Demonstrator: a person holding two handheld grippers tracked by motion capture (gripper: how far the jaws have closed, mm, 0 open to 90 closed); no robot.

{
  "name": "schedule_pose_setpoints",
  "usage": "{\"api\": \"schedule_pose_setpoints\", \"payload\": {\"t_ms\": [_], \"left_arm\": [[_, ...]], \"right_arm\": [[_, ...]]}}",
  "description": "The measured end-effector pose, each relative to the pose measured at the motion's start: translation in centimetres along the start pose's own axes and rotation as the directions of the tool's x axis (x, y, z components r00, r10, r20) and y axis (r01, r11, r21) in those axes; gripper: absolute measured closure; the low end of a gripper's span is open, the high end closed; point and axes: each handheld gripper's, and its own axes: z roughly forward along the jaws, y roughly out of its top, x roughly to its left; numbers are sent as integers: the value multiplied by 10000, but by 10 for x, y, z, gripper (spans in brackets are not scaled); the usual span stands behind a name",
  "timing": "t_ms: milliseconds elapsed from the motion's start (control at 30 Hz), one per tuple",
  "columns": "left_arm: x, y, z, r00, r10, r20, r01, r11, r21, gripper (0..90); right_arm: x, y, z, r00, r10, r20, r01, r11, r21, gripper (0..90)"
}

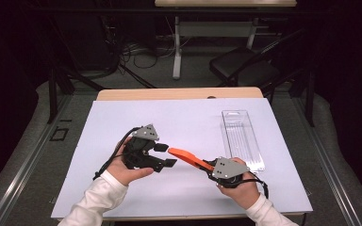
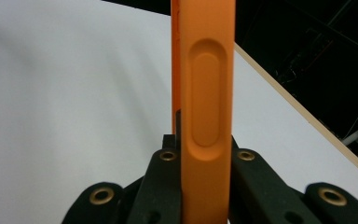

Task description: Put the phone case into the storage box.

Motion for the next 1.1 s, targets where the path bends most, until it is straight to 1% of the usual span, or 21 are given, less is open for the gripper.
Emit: {"api": "schedule_pose_setpoints", "payload": {"t_ms": [33,167,233,300,367,400,500,567,600,633,733,800,900,1000,1100], "left_arm": [[0,0,0,10000,-47,50,47,10000,-7,424],[1,-1,1,10000,-65,20,65,10000,-69,434],[1,-1,1,9999,-120,-8,120,9999,-4,453],[0,-1,2,9999,-125,-103,126,9999,89,454],[-1,-1,3,9997,-39,-259,45,9997,237,449],[-1,-2,3,9995,-72,-324,81,9996,266,445],[0,-2,1,9981,-198,-581,206,9997,136,428],[1,-1,0,9976,-216,-659,217,9998,13,422],[1,-1,-1,9976,-342,-607,341,9994,-25,419],[1,-1,-1,9976,-386,-576,383,9992,-60,409],[1,-1,0,9971,-470,-598,467,9989,-71,401],[1,-1,1,9977,-404,-548,401,9992,-53,405],[1,0,2,9973,-506,-536,507,9987,11,411],[2,0,4,9967,-554,-593,542,9983,-222,421],[3,0,6,9965,-658,-518,640,9973,-367,421]], "right_arm": [[0,0,0,10000,24,-1,-24,10000,-8,875],[0,-2,2,9999,141,-19,-142,9999,-47,875],[0,-4,3,9998,204,-27,-205,9998,-73,875],[-1,-4,3,9996,281,-12,-281,9996,-71,875],[-1,-5,3,9995,302,14,-302,9995,-66,875],[-1,-5,4,9993,374,-6,-374,9993,-89,875],[-2,-5,4,9990,438,-26,-438,9990,-116,875],[-2,-6,4,9988,491,-26,-491,9987,-146,875],[-2,-6,4,9986,536,-40,-536,9984,-170,875],[-3,-6,4,9982,604,-36,-605,9980,-165,875],[-3,-6,4,9973,733,-60,-734,9972,-174,875],[-4,-7,5,9971,762,-38,-763,9969,-177,875],[-4,-7,5,9965,831,-38,-832,9963,-197,875],[-4,-7,5,9956,931,-79,-933,9954,-238,875],[-5,-8,5,9947,1028,-72,-1030,9944,-246,875]]}}
